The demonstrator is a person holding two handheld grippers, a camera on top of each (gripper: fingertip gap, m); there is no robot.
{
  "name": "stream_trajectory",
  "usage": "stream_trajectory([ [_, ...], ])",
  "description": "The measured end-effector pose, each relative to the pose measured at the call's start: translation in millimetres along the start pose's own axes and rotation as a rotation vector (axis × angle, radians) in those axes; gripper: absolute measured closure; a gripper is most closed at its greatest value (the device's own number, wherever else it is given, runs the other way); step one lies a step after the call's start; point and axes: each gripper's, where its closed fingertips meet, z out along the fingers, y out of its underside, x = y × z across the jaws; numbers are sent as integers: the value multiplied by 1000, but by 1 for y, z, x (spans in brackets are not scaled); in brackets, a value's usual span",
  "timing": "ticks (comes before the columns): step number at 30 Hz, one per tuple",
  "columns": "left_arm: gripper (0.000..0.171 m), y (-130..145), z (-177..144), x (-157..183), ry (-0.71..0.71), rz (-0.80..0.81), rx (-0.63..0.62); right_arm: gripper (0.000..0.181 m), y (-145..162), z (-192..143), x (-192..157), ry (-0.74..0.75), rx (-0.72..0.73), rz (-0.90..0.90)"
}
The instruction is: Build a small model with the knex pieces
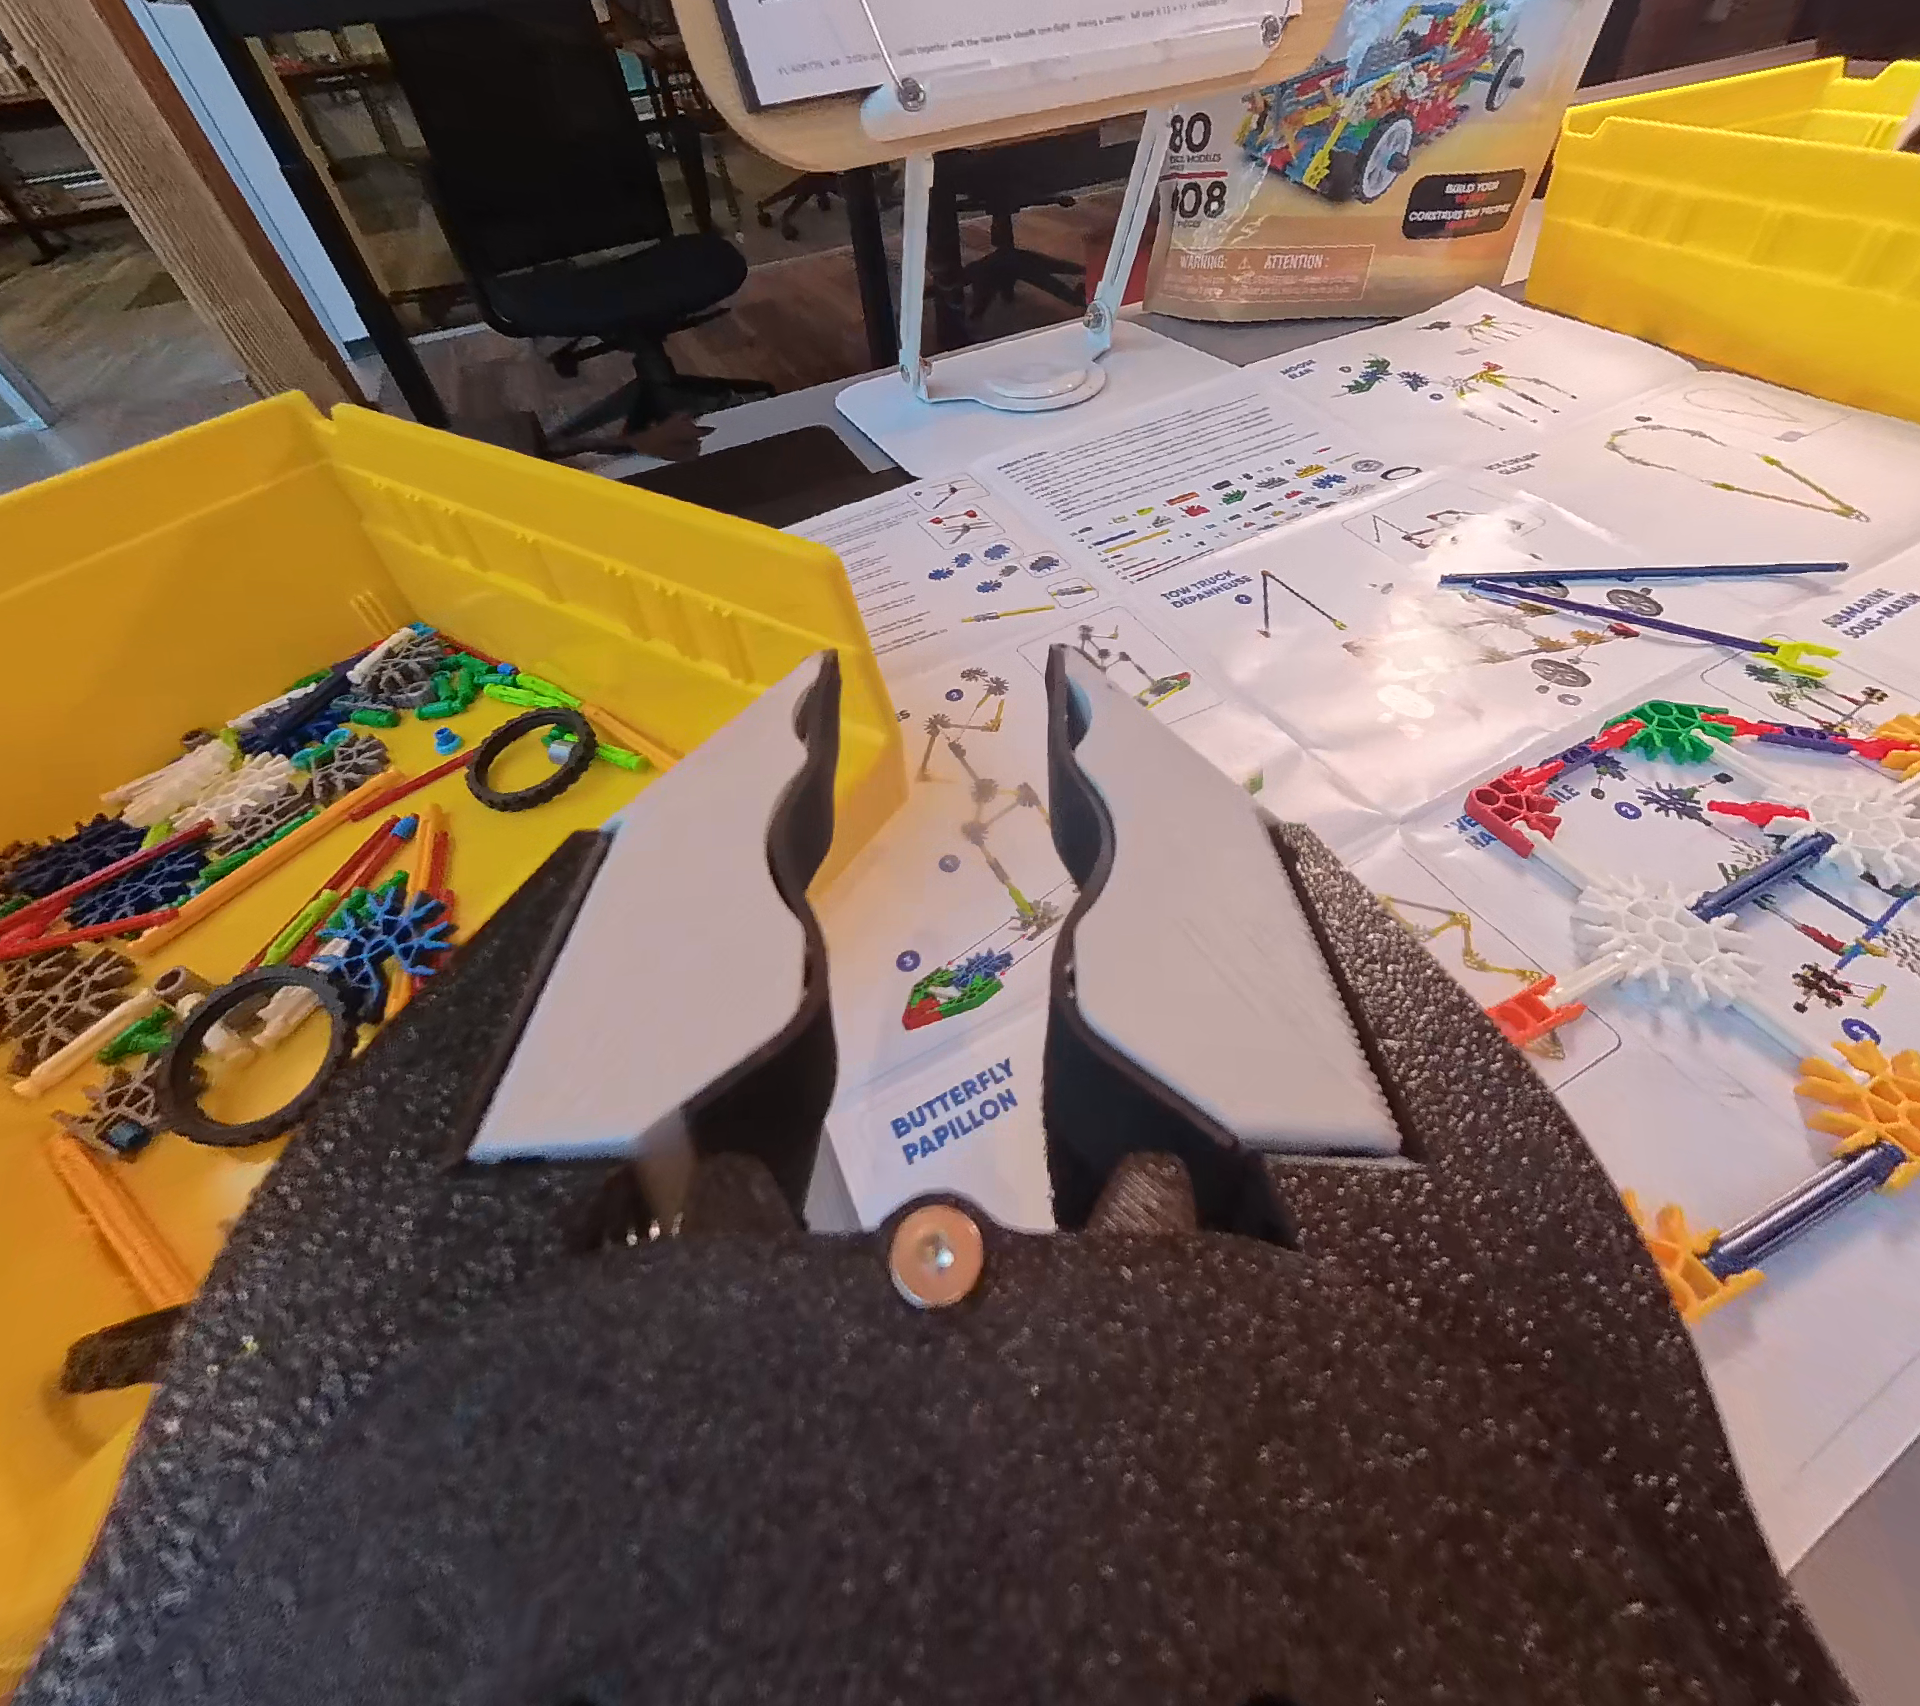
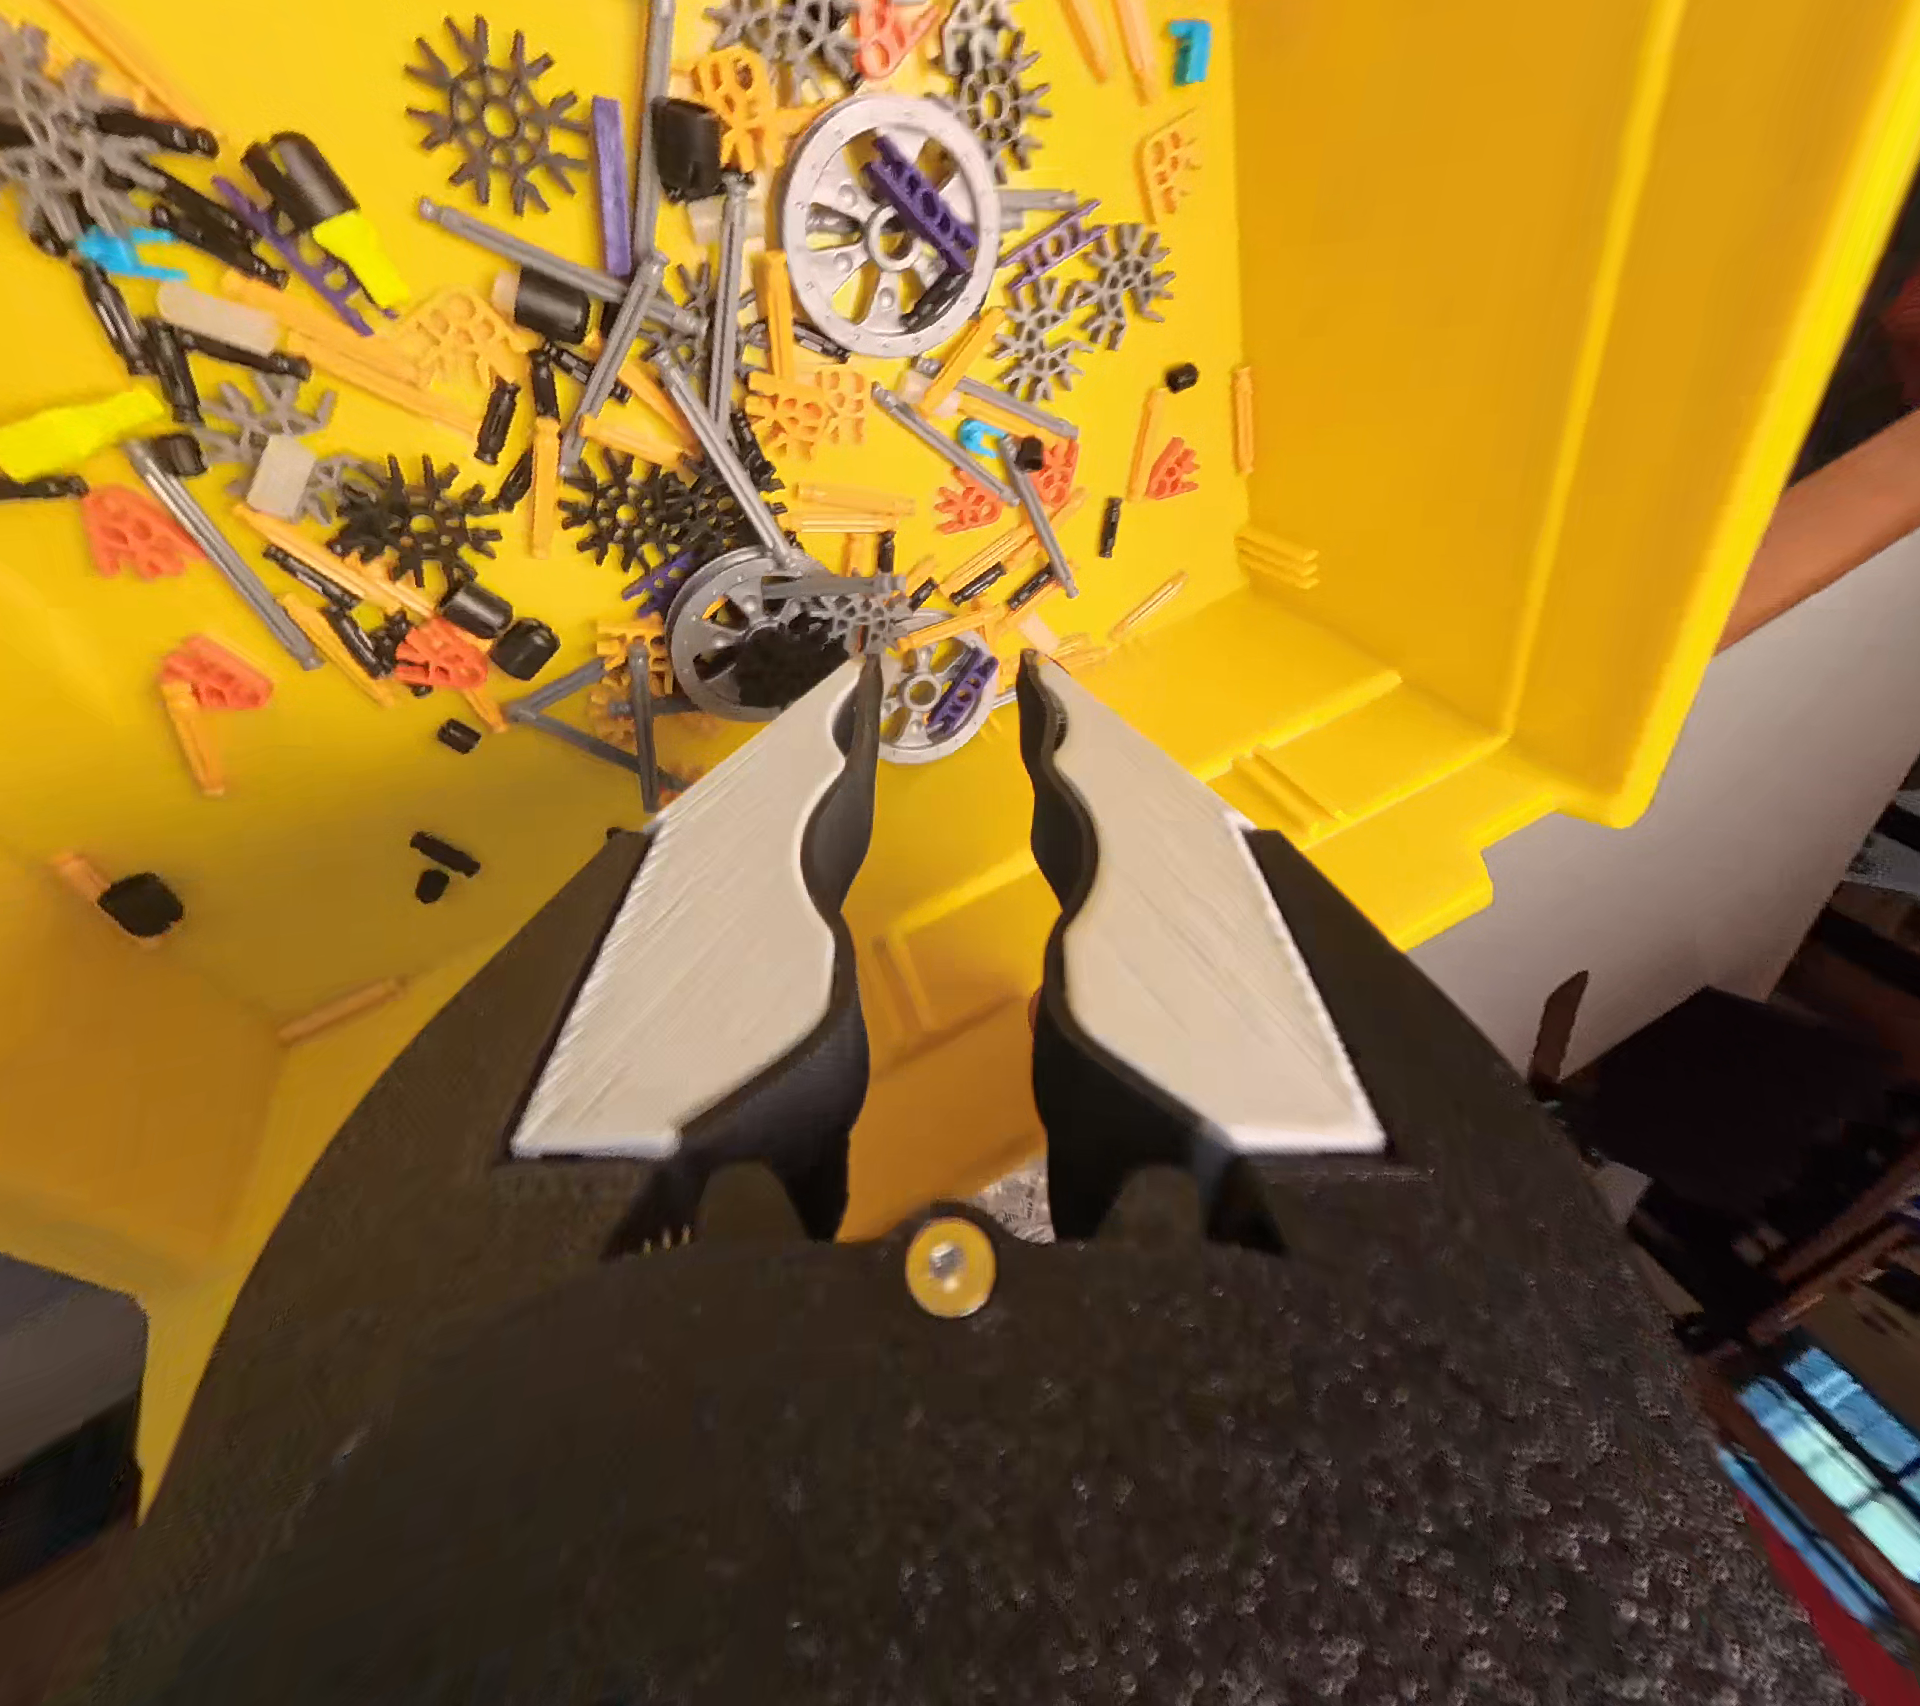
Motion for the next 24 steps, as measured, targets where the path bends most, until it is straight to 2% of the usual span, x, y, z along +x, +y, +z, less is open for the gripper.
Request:
stream_trajectory([
  [3, 134, 4, -4, -9, -15, -17, 1, 156, 8, 8, -11, -33, -98, -114],
  [5, 134, 7, -6, -13, -20, -33, 3, 161, 7, 11, -16, -61, -110, -127],
  [14, 134, 17, -3, -11, -12, -39, -13, 161, -50, -5, -47, -266, 189, 3],
  [16, 134, 18, -2, -11, -10, -38, -18, 160, -60, -14, -45, -264, 256, 24],
  [21, 134, 18, -1, -10, -4, -38, -17, 158, -53, -28, -23, -202, 296, 85],
  [24, 134, 17, -1, -10, -2, -41, -10, 157, -48, -24, -31, -230, 279, 93],
])
